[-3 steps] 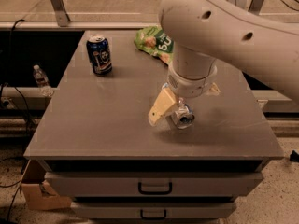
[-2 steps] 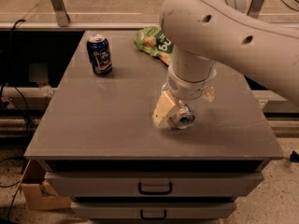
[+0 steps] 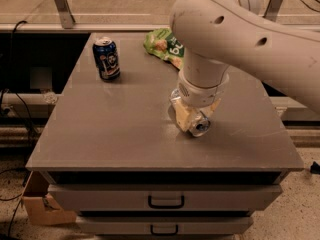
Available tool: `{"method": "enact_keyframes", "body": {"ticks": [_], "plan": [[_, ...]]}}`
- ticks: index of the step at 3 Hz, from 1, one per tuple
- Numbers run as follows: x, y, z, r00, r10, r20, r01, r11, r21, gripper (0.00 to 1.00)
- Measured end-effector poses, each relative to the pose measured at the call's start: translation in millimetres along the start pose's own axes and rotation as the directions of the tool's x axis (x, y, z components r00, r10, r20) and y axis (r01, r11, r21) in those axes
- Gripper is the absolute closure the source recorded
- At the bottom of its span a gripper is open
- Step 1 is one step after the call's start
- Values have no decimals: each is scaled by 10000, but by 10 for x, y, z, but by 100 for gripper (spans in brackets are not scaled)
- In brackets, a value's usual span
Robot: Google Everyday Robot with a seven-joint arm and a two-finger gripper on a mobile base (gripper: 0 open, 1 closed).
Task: Place redbull can upright
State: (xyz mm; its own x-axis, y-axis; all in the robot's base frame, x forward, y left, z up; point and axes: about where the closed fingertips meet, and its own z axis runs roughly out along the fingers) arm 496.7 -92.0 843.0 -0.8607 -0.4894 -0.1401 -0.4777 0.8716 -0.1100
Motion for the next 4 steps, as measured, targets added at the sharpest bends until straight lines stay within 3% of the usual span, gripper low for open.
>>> {"method": "enact_keyframes", "body": {"ticks": [1, 2, 3, 4], "plan": [[-98, -15, -48, 9960, -887, 105, 889, 9956, -286, 87], [-283, -80, -283, 9688, -2342, 805, 2372, 9710, -297, 100], [-482, -112, -572, 9092, -3833, 1627, 3885, 9214, -5, 100], [-577, -118, -743, 8122, -5596, 1651, 5544, 8284, 804, 100]]}}
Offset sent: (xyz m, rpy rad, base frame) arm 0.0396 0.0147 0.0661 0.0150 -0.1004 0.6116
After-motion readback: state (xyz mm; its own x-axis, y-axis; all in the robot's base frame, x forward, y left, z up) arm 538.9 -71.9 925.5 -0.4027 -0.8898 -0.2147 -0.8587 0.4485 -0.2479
